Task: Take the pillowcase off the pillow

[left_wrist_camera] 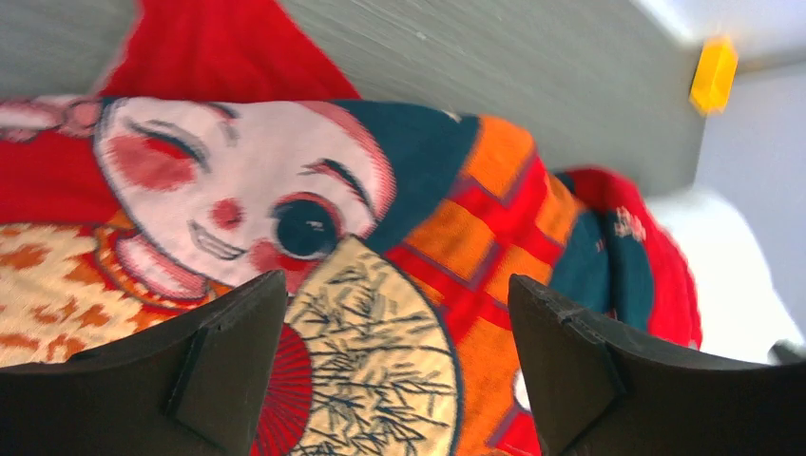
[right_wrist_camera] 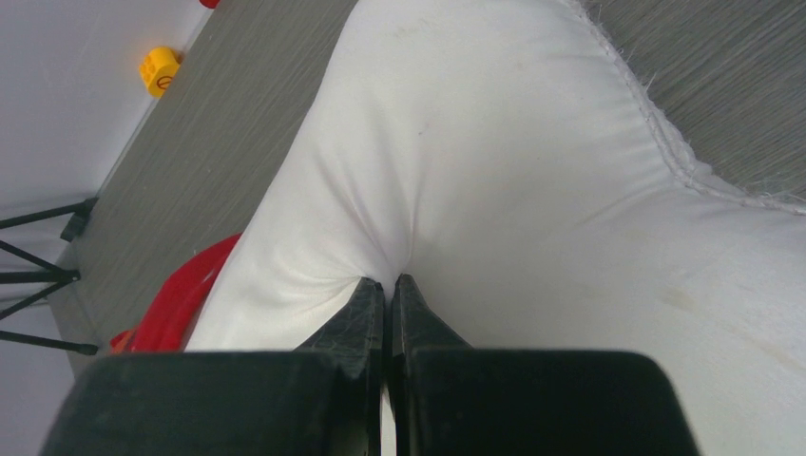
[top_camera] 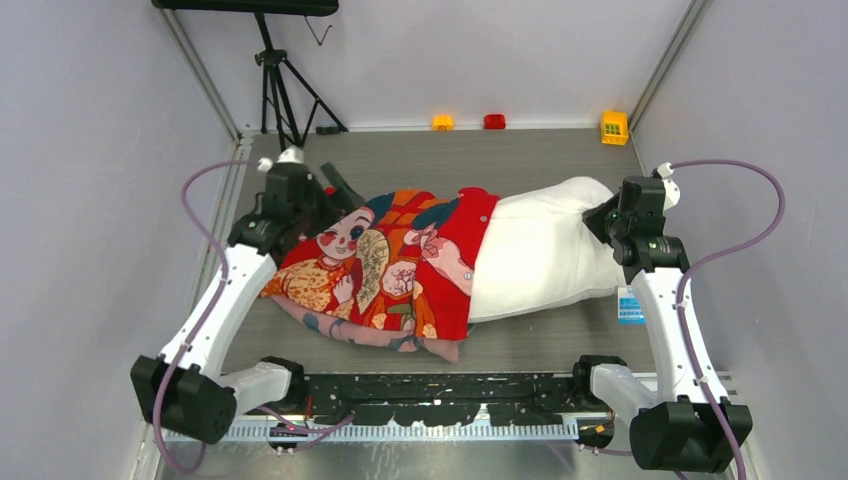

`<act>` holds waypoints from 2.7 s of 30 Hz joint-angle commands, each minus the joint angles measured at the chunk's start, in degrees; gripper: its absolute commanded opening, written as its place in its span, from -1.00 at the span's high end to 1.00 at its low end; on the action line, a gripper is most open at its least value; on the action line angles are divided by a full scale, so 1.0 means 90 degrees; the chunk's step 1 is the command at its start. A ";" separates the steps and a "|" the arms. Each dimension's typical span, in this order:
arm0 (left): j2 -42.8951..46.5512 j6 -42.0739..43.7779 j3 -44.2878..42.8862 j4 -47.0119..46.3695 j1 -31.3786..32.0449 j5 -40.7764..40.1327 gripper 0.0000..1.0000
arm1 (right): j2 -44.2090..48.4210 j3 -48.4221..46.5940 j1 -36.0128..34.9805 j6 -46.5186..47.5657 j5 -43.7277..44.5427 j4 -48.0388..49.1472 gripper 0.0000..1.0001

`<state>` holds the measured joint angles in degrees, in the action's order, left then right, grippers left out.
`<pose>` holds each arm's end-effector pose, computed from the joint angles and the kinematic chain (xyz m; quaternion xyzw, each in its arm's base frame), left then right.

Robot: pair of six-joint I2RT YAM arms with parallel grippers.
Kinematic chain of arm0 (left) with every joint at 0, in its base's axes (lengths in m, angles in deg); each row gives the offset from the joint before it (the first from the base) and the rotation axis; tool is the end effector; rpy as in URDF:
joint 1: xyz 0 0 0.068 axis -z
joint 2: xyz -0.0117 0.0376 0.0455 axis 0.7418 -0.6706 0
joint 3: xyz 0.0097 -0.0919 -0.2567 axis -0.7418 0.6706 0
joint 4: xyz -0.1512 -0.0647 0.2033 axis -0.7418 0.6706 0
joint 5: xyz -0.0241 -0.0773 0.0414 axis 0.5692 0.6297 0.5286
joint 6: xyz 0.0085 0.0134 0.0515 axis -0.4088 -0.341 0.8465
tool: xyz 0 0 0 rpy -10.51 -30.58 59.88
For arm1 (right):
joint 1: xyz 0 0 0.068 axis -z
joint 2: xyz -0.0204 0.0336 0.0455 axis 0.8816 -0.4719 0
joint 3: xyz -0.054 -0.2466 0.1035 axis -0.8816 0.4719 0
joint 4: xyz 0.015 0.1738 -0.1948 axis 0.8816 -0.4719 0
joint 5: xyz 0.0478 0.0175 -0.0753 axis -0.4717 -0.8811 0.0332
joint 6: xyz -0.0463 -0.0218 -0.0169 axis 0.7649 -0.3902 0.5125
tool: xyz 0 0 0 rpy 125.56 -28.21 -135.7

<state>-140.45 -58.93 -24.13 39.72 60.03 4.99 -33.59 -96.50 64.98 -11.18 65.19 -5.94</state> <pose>0.2377 -0.0517 0.3330 -0.2735 0.8400 -0.2416 0.4015 0.2105 -0.0153 0.3255 0.3649 0.8072 0.1110 0.4505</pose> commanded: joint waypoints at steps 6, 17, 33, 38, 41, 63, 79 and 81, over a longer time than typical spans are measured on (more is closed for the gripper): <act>-0.0857 0.2530 -0.1696 0.0481 0.2520 -0.0642 -0.92 | 0.0123 0.0122 -0.0036 0.0001 -0.0686 0.0541 0.99; -0.2599 0.3074 -0.3182 0.1062 0.4315 -0.0884 -0.96 | 0.0115 0.0239 -0.0036 -0.0008 -0.0930 0.0550 0.99; -0.0999 0.1606 -0.0437 0.0000 0.1084 -0.0554 1.00 | 0.0575 0.0105 -0.0036 -0.0393 0.1334 -0.0245 0.99; -0.0114 0.1675 0.0066 0.0079 0.0163 -0.1087 1.00 | 0.0869 0.0103 -0.0035 -0.0615 0.1981 -0.0316 0.99; 0.0093 0.1515 0.0093 0.0352 -0.0305 -0.1391 1.00 | 0.1029 0.0067 -0.0030 -0.0803 0.2302 -0.0369 0.99; 0.0648 0.1106 0.0827 -0.0605 -0.0950 0.1413 1.00 | -0.0924 -0.2343 -0.3347 0.2175 -0.0724 -0.0913 -0.78; 0.0824 0.1432 0.0895 -0.0071 -0.0947 0.1363 1.00 | -0.3966 -0.2763 -0.6120 0.3149 0.0351 -0.1228 -0.81; 0.0778 0.1428 0.0920 -0.0071 -0.0945 0.1387 1.00 | -0.4307 -0.2557 -0.6115 0.3155 0.0782 -0.1270 -0.81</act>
<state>-133.68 -47.30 -15.82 38.95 51.72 16.33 -67.58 -122.73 10.03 15.11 67.80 -17.07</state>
